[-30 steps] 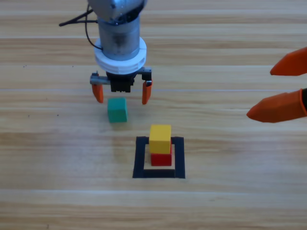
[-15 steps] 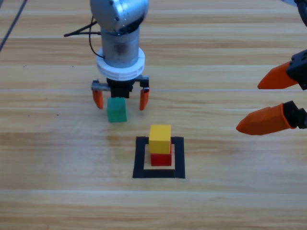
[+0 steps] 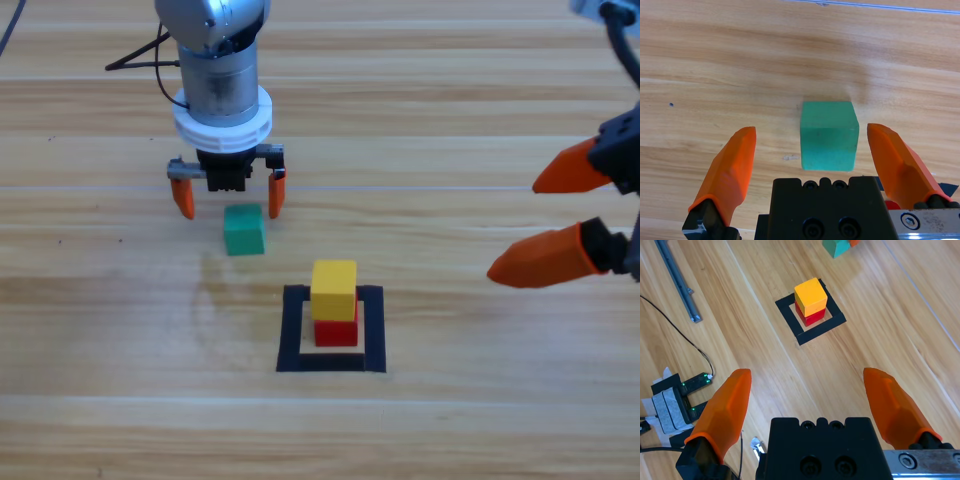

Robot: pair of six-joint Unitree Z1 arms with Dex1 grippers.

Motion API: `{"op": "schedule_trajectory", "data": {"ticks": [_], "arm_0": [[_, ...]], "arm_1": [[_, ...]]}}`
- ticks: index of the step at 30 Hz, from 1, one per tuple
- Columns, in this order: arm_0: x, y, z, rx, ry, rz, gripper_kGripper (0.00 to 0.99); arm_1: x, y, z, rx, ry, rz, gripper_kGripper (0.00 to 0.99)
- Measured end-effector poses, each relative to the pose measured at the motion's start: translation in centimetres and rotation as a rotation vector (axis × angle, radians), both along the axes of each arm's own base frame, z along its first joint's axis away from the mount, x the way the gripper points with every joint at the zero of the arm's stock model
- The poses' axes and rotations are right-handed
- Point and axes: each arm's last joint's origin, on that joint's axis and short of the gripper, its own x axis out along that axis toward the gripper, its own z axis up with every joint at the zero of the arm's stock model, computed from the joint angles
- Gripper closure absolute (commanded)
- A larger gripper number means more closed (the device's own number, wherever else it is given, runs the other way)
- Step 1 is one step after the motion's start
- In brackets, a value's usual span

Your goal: Stack the blocks in the rectangular block: red at the bottom, yellow in the middle, green on top

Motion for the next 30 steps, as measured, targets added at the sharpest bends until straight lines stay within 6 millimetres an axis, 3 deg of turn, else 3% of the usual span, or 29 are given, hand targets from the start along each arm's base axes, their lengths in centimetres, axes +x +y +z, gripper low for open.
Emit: {"op": "schedule_trajectory", "data": {"ticks": [12,30], "arm_0": [[-1.0,-1.6,0.0,-0.022,0.012,-0.029,0.085],[-1.0,-1.7,-1.5,-0.026,0.009,-0.031,0.188]], "arm_1": [[0.4,0.4,-0.6,-0.018,0.016,-0.001,0.005],[0.4,0.4,-0.6,-0.018,0.017,-0.001,0.005]]}}
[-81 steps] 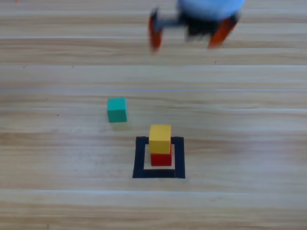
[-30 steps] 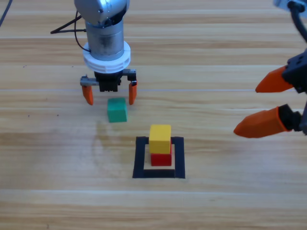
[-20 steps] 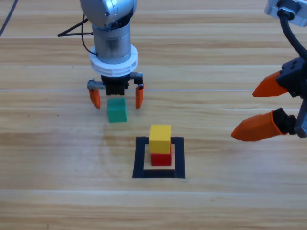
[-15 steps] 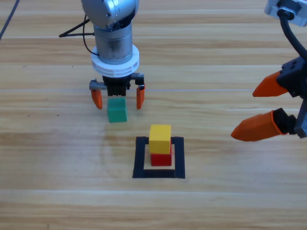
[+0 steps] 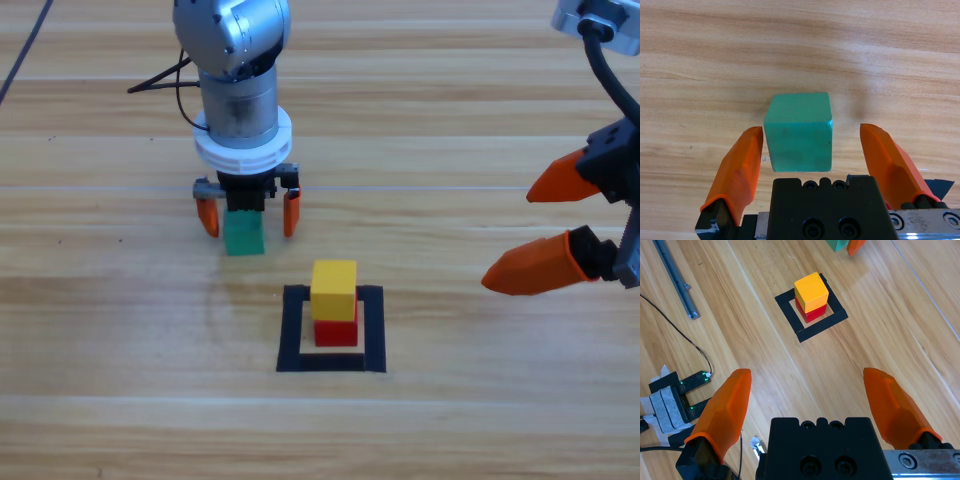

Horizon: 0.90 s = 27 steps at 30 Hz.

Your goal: Stack the blocks in the rectangular block: red at the bottom, yellow in the middle, green on top

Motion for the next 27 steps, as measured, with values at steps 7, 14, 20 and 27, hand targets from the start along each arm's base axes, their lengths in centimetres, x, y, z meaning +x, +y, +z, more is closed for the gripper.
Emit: {"op": "schedule_trajectory", "data": {"ticks": [7,14,20,27], "arm_0": [[0.1,-0.1,0.0,-0.010,-0.003,-0.003,0.340],[0.0,0.5,-1.3,-0.003,0.008,-0.006,0.441],[-0.2,1.0,-1.3,-0.012,-0.003,-0.008,0.703],[-0.8,2.2,-1.1,0.001,0.017,-0.008,0.990]], "arm_1": [[0.0,0.0,0.0,0.000,0.000,0.000,0.005],[0.0,0.0,0.0,0.000,0.000,0.000,0.005],[0.0,0.0,0.0,0.000,0.000,0.000,0.005],[0.0,0.0,0.0,0.000,0.000,0.000,0.005]]}}
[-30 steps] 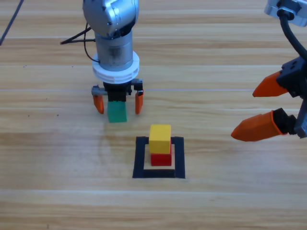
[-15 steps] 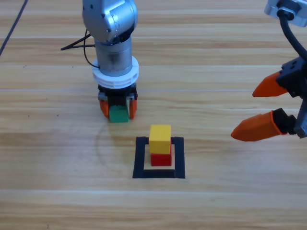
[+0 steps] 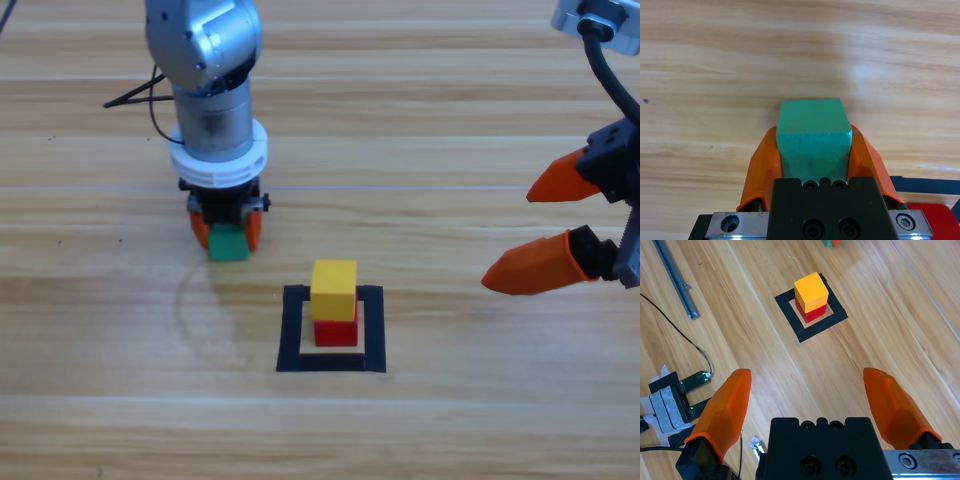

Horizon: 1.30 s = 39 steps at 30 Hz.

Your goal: Stack the blocks in the rectangular block: red at the bottom, yellow in the middle, green on top

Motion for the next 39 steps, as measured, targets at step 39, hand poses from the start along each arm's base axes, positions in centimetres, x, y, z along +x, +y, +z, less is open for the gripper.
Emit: {"op": "schedule_trajectory", "data": {"ticks": [39], "arm_0": [[-10.2,-6.7,12.3,-0.096,-0.045,-0.254,0.990]], "arm_1": [[0.0,0.0,0.0,0.000,0.000,0.000,0.005]]}}
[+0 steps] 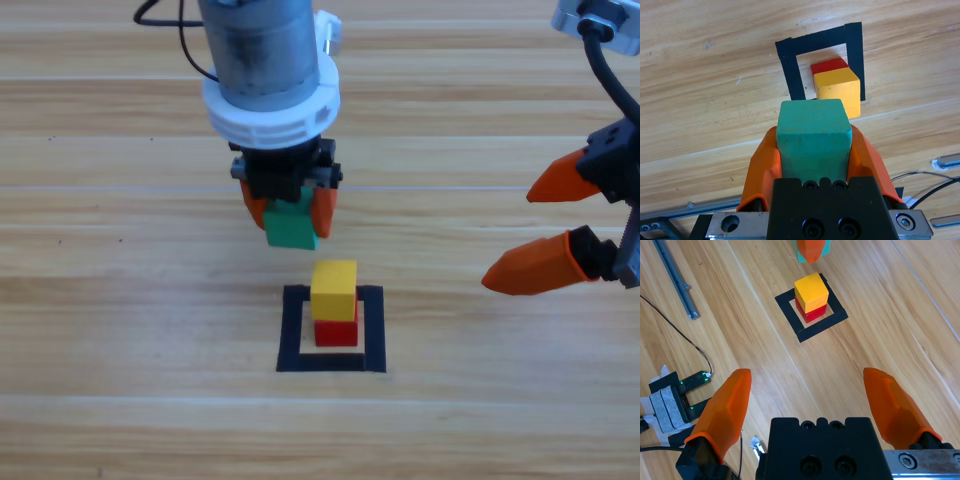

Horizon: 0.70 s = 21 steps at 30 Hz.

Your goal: Stack the blocks in the rectangular block: red at the bottom, yellow in the middle, green on top

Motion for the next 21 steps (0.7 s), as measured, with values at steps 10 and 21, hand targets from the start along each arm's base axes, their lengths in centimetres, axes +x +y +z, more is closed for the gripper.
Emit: {"op": "schedule_trajectory", "data": {"ticks": [10,21], "arm_0": [[-0.2,-0.4,-0.3,-0.008,0.016,0.156,0.990],[-1.1,-2.7,-0.6,-0.025,0.008,0.141,0.990]], "arm_1": [[0.0,0.0,0.0,0.000,0.000,0.000,0.005],[0.0,0.0,0.0,0.000,0.000,0.000,0.005]]}}
